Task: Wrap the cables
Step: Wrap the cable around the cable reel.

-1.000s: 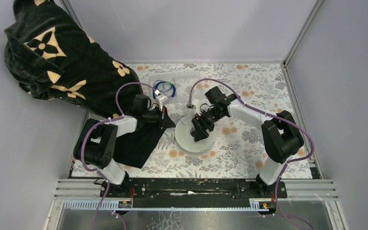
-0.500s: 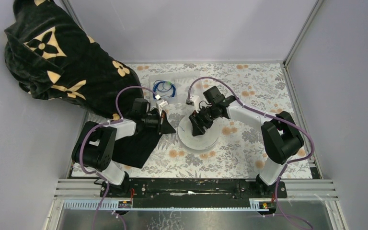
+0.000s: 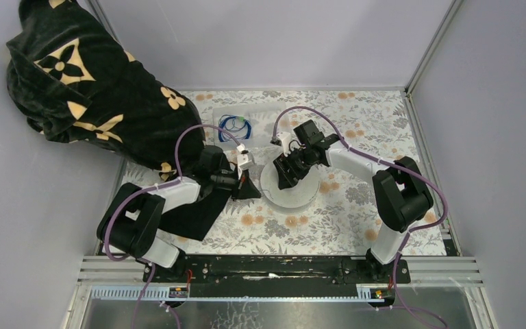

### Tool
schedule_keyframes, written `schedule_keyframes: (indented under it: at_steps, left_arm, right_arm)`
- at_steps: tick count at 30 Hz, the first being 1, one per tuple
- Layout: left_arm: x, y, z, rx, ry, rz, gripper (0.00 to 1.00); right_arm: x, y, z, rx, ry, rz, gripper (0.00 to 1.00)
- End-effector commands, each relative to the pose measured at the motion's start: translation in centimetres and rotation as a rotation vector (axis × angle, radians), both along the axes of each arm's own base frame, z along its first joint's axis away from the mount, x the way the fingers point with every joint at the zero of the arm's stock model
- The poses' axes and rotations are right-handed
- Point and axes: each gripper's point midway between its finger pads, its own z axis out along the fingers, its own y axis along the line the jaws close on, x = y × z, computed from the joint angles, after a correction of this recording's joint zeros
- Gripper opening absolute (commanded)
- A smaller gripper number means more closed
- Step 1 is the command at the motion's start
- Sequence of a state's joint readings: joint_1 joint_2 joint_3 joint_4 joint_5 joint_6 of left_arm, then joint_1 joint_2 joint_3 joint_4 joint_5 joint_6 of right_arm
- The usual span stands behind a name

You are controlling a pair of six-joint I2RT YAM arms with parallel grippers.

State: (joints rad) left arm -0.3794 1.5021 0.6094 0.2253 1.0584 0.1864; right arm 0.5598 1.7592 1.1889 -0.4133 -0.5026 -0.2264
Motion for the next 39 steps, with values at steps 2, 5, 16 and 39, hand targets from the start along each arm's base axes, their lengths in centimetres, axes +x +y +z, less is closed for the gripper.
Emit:
schedule_keyframes:
  at_steps: [2,5,16,39]
  left_arm:
    - [0.0,-1.1,-1.0,0.083,-0.172,-0.027,0.02]
    - [-0.3,-1.9,-1.6,0.138,-0.241,-0.041,0.03]
    - [-1.1,-4.8,-3.4,0.355,-0.423,-0.015,0.11]
    - [-2.3,-6.3,-4.2,0.552,-0.733,-0.080,0.11]
  right_arm:
    - [1.3,0.4,0.7,0.016,-0.019,-0.014,0.69]
    - [1.3,0.4,0.8,0.019,-0.020,-0.012,0.69]
    - [1.1,0.7,1.2,0.035,-0.021,0.023,0.69]
    - [1.3,0.5,1.7,0.027,-0.055,0.065,0.69]
